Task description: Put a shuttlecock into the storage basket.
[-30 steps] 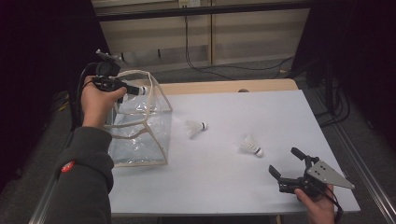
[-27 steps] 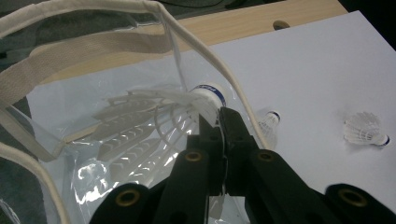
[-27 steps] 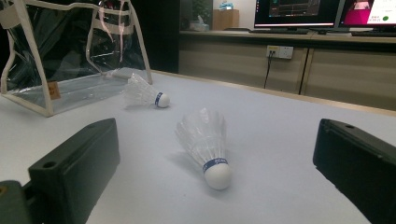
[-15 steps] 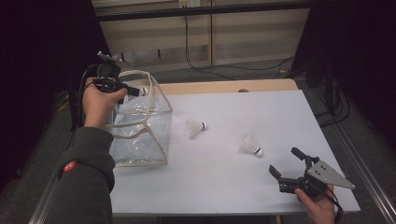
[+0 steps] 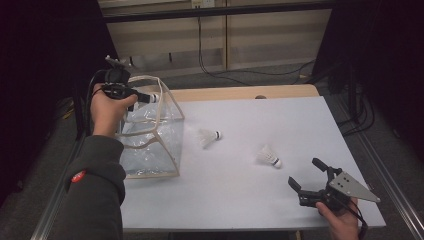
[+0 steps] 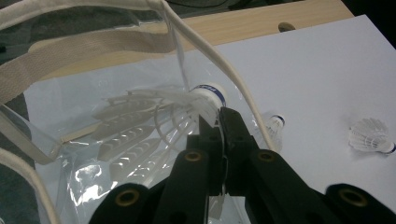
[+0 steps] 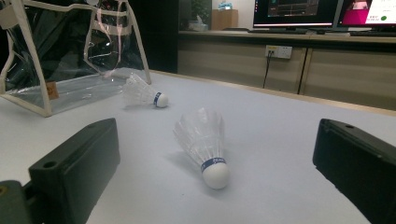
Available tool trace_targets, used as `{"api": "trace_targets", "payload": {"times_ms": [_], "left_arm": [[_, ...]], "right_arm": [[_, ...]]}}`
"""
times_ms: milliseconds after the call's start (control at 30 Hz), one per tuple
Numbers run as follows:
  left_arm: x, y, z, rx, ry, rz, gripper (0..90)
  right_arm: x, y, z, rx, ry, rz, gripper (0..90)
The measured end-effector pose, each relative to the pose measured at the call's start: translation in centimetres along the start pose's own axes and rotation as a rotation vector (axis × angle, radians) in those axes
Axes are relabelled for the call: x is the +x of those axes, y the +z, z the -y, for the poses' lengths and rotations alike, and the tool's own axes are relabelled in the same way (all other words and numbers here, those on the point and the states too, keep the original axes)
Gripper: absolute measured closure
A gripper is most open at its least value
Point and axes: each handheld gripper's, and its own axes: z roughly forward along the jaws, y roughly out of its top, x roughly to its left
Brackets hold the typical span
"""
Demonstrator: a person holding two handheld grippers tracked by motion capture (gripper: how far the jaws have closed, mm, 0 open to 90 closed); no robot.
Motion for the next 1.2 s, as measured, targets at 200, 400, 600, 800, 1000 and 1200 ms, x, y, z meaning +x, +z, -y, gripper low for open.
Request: {"api": "trace_targets", "payload": {"times_ms": [200, 400, 600, 800, 1000, 1200], "left_arm": [[0.2, 0.2, -0.1, -0.001, -0.001, -0.004, 88.6], [0.5, 0.5, 0.1, 0.009, -0.007, -0.018, 88.4], [0.9, 0.8, 0.4, 0.005, -0.025, -0.033, 88.3], [1.1, 0.9, 0.5, -0.001, -0.028, -0.039, 88.1], [1.1, 1.1, 0.5, 0.004, -0.022, -0.039, 88.1], [1.2, 1.3, 0.6, -0.001, -0.026, -0.042, 88.0]], "right_arm": [[0.0, 0.0, 0.0, -0.002, -0.002, -0.002, 0.9], [0.0, 0.0, 0.0, 0.0, 0.0, -0.002, 0.9], [0.0, 0.0, 0.0, 0.0, 0.0, -0.002, 0.9], [-0.1, 0.0, 0.0, -0.002, 0.0, 0.0, 1.0], [-0.1, 0.0, 0.0, -0.001, 0.0, 0.0, 1.0], [-0.1, 0.0, 0.0, -0.001, 0.003, 0.002, 1.0]]}}
